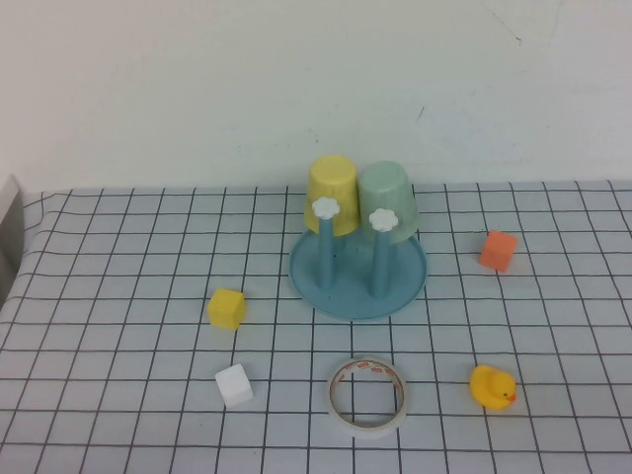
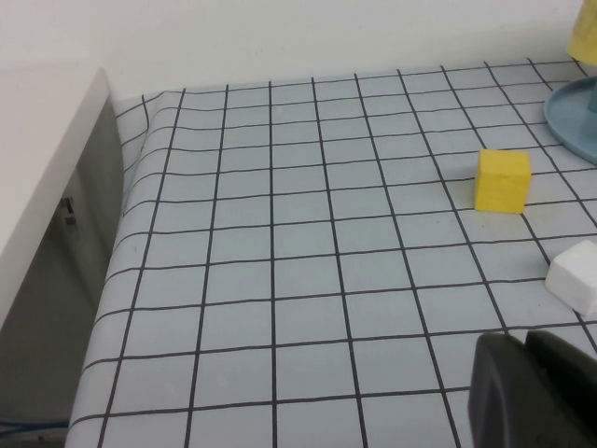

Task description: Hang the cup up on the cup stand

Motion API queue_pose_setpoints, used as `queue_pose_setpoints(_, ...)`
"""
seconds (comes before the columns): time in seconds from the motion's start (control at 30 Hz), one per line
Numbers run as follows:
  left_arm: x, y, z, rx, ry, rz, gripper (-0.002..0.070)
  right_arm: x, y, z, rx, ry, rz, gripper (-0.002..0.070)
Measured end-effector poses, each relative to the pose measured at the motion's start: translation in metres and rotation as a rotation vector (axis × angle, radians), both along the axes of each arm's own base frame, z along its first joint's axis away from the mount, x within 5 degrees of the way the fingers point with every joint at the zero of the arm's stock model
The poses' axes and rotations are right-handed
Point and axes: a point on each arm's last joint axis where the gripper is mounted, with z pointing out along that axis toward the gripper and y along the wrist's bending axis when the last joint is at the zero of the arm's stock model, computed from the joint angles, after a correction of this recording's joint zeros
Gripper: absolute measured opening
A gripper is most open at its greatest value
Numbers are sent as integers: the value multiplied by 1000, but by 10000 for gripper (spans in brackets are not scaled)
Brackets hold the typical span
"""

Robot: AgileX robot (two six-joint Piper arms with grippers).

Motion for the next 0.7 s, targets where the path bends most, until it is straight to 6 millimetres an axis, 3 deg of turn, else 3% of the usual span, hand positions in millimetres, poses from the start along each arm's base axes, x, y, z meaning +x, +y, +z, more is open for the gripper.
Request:
queue_pose_setpoints(0.17, 0, 0, 0, 0, 0, 0, -1, -7, -8, -19, 1, -28, -144, -1)
queue_pose_setpoints(0.53, 0, 0, 0, -2, 0, 1, -1, -7, -11, -59, 24, 17, -184, -1)
queue_pose_setpoints(0.7, 0, 0, 0, -5, 0, 0, -1, -7, -11, -62, 78, 20, -211, -1)
